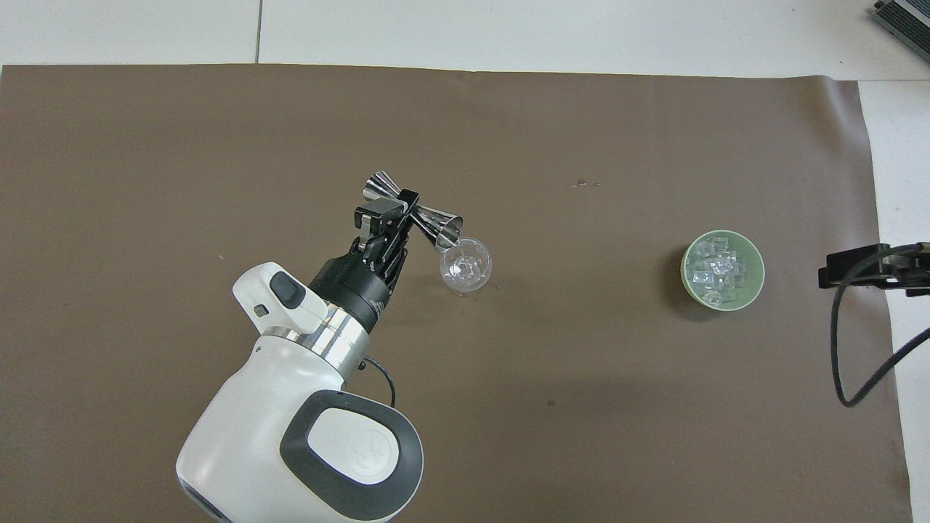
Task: Pour wine and add ice with both arms
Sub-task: 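Tilt the jigger with the left gripper to pour into the clear glass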
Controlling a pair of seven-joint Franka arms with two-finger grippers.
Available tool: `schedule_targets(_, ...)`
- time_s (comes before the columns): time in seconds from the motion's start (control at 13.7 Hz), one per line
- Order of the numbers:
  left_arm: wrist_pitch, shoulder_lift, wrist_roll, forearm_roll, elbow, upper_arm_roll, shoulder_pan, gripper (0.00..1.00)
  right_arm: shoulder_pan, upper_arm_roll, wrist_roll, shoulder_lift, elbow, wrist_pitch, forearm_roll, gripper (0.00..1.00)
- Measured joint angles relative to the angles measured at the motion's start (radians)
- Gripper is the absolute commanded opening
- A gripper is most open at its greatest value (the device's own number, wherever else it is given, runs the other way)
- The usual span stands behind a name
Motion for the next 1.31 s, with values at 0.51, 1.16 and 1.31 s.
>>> schedule_targets(0.51, 0.000, 0.009, 0.133, 0.002, 0.029, 0.000, 0.000, 0.00, 0.000, 0.000, 0.000, 0.000, 0.000, 0.000, 0.000, 1.00)
schedule_targets(1.16, 0.018, 0.023, 0.353, 0.004, 0.040, 0.001, -0.001, 0.00, 0.000, 0.000, 0.000, 0.000, 0.000, 0.000, 0.000, 1.00)
schedule_targets(1.31, 0.024, 0.023, 0.397, 0.004, 0.048, 0.001, -0.001, 0.00, 0.000, 0.000, 0.000, 0.000, 0.000, 0.000, 0.000, 1.00)
